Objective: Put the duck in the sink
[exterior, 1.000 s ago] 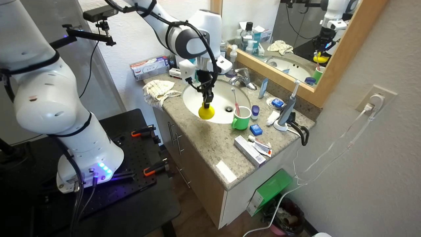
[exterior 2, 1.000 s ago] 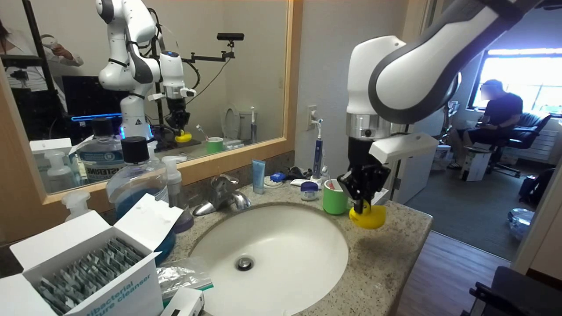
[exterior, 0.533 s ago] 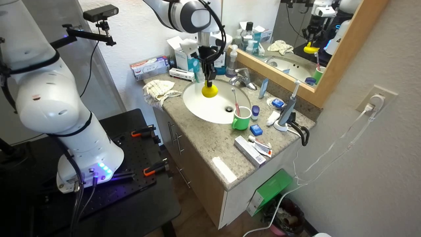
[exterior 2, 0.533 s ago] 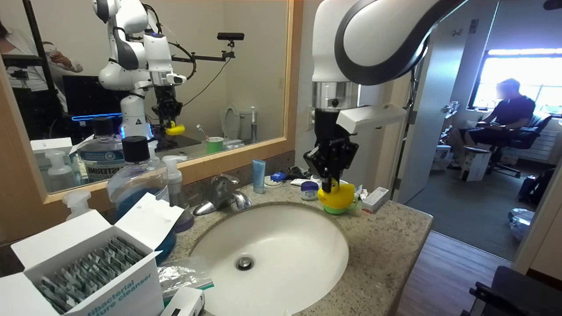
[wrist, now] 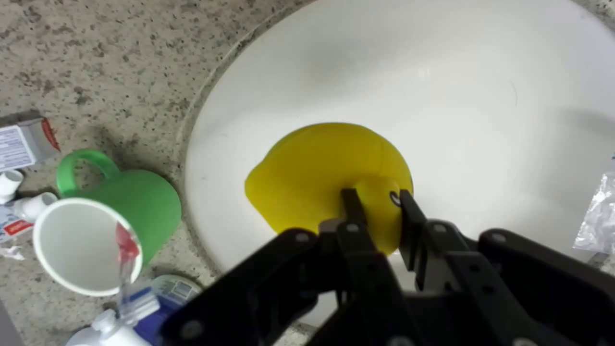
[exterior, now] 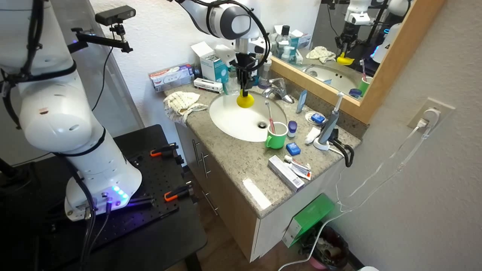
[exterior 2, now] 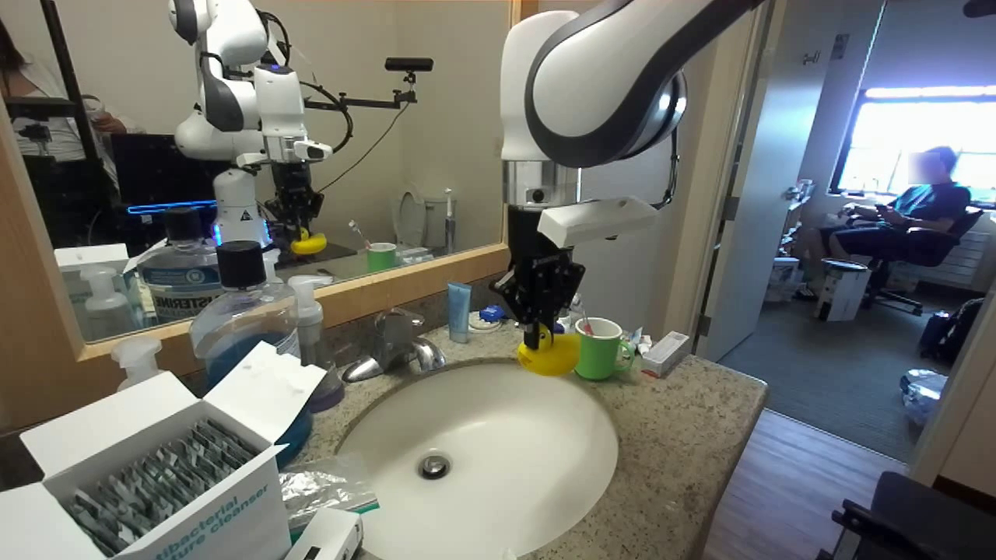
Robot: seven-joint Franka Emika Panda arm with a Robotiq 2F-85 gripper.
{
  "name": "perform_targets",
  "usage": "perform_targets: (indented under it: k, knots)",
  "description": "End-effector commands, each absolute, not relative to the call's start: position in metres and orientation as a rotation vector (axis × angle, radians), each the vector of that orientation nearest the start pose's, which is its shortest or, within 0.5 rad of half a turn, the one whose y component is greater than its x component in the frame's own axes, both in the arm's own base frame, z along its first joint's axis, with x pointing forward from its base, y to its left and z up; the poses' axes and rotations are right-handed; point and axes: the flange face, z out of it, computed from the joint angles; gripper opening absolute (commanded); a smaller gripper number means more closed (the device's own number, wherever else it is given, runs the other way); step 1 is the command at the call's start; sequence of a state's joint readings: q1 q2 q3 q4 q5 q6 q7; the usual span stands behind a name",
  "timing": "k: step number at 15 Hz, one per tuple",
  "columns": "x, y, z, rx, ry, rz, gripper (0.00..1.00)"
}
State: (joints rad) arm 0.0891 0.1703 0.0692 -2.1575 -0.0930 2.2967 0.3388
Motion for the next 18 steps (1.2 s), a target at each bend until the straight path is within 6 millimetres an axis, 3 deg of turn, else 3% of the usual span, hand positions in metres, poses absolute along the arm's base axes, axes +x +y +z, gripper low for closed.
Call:
perform_targets:
  k: [1,8,18]
  knots:
    - [0.57,0.089,0.294,-3.182,0.16,0.086,0.05]
    - [0.586,0.102,0.244,-3.183,0.142,0.184,0.05]
    - [0.611,0.105,0.203,-3.136,0.174,0.21,0.05]
